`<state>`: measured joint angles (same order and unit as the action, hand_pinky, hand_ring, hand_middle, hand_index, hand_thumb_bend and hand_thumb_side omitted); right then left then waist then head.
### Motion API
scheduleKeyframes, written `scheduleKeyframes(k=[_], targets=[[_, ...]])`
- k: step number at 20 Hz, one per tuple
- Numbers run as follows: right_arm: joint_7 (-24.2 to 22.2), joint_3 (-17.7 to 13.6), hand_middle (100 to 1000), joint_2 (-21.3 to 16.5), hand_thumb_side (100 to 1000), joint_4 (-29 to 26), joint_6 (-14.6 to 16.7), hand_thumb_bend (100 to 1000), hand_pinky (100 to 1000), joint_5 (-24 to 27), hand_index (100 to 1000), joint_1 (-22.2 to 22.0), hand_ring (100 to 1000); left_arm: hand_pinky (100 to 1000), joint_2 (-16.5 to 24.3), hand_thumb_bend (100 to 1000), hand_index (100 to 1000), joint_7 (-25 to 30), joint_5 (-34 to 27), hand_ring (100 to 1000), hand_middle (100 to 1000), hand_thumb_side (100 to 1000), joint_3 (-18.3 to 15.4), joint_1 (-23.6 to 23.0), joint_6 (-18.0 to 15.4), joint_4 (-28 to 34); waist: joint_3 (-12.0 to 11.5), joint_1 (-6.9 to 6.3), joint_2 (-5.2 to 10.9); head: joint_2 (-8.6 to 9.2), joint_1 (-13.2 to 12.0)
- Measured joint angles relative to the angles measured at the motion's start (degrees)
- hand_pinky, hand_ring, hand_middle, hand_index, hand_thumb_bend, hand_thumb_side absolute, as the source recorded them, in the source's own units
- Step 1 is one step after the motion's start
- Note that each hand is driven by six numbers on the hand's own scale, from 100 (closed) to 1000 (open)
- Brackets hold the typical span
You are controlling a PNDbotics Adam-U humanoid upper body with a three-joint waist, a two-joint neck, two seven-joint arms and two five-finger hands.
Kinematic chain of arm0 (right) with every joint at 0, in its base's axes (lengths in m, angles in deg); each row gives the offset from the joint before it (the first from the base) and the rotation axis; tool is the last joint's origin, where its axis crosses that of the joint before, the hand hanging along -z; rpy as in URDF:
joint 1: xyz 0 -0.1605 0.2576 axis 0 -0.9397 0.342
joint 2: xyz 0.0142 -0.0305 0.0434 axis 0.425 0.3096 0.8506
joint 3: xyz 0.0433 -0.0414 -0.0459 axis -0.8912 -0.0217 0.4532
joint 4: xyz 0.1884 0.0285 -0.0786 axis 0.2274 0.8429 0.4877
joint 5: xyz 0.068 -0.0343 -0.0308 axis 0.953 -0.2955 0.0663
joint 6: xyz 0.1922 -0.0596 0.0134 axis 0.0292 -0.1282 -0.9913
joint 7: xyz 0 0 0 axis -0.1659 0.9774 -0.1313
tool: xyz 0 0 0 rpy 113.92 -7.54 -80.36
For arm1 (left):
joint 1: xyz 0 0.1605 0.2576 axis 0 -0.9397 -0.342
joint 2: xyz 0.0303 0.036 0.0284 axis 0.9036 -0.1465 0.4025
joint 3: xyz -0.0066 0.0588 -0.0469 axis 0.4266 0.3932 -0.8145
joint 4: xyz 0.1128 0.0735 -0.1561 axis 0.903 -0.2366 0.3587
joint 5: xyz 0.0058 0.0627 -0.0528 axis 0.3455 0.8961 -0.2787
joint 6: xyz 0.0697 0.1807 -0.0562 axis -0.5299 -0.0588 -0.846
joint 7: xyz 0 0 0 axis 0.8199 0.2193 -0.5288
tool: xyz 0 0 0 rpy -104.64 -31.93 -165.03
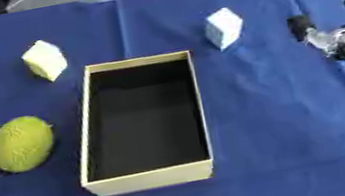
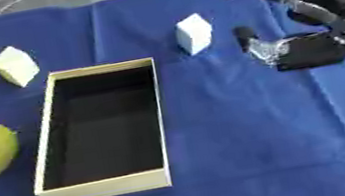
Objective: Pick up objects on the table and place them in the box.
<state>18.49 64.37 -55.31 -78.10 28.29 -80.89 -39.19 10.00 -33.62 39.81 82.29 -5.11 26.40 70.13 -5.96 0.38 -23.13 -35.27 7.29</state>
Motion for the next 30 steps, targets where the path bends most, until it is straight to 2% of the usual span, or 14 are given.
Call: scheduleKeyframes(k=[3,4,5,8,10,11,12,13,14,18,22,27,28,30], targets=[[-2.8,-0.3,872,0.0,860,0.0,0.0,100,888,-0.6,919,0.7,888,783,0.0,148,846,0.0,0.0,760,686,794,0.0,0.0,0.0,0.0,0.1,-0.10,-0.01,-0.02,0.0],[-3.8,-0.4,876,0.0,808,0.0,-0.1,100,889,-0.7,922,1.0,890,787,0.0,144,850,0.0,-0.1,764,690,789,0.0,0.0,0.0,0.0,0.1,-0.12,-0.01,-0.02,0.0],[-4.7,-0.6,878,0.1,693,0.0,-0.2,100,893,-0.7,920,1.3,891,792,0.0,141,852,0.1,-0.1,767,694,785,0.0,0.0,-0.1,0.0,0.1,-0.12,-0.01,-0.02,0.0],[-7.6,-0.7,875,0.2,466,0.0,-1.0,100,902,0.2,902,1.9,892,791,0.0,139,853,0.5,-0.3,767,695,781,0.3,0.0,-0.5,0.0,0.2,-0.11,-0.01,-0.04,0.0],[-9.4,-0.5,875,0.6,466,0.0,-2.1,100,902,1.5,902,2.5,892,791,0.0,139,853,0.8,-0.5,767,695,781,0.4,0.0,-0.8,0.0,0.2,-0.11,-0.01,-0.05,0.1],[-10.3,-0.4,872,0.7,242,0.0,-2.6,100,908,2.3,902,2.8,891,790,0.0,136,853,0.9,-0.5,767,694,778,0.4,0.0,-0.9,0.0,0.2,-0.10,-0.01,-0.06,0.1],[-11.2,-0.2,871,0.9,187,0.0,-3.2,103,910,3.1,904,3.3,893,790,0.0,136,853,1.1,-0.6,767,694,778,0.4,0.0,-0.9,0.0,0.2,-0.10,-0.01,-0.08,0.1],[-12.1,0.2,871,1.1,187,0.0,-3.8,103,910,4.0,904,3.9,893,790,0.0,136,853,1.1,-0.7,767,694,778,0.5,0.0,-0.9,0.0,0.1,-0.09,-0.01,-0.21,0.1],[-13.0,0.6,869,1.3,135,0.3,-4.5,150,915,4.8,905,4.7,898,791,0.0,135,853,1.2,-0.8,768,695,777,0.6,0.0,-1.0,0.0,0.0,-0.07,-0.01,-0.37,0.2],[-16.4,2.2,865,2.2,142,2.9,-6.8,192,924,7.4,916,8.8,902,791,0.0,133,853,1.5,-1.0,768,695,775,0.7,0.0,-1.0,0.0,0.0,0.06,0.00,-0.55,0.5],[-19.9,3.7,863,4.5,155,7.1,-8.1,217,936,7.4,922,13.5,917,790,0.0,132,851,1.9,-1.2,768,694,776,1.0,0.0,-1.0,0.0,-0.1,0.10,0.00,-0.63,0.8],[-24.3,5.2,863,7.6,155,12.8,-7.1,218,936,5.3,923,18.2,918,790,0.0,131,851,2.1,-1.5,768,694,775,1.1,0.0,-0.9,0.0,-0.1,0.11,0.00,-0.98,1.1],[-25.2,5.2,872,7.9,110,13.5,-6.8,241,943,4.9,939,18.6,927,790,0.0,130,850,2.1,-1.5,767,693,776,1.1,0.0,-0.9,0.0,-0.1,0.11,0.00,-0.98,1.1],[-27.1,5.2,872,8.7,110,15.0,-6.7,241,943,4.0,939,19.9,927,790,0.0,130,850,2.1,-1.5,767,693,776,1.1,0.0,-0.9,0.0,-0.2,0.12,0.00,-0.98,1.5]])
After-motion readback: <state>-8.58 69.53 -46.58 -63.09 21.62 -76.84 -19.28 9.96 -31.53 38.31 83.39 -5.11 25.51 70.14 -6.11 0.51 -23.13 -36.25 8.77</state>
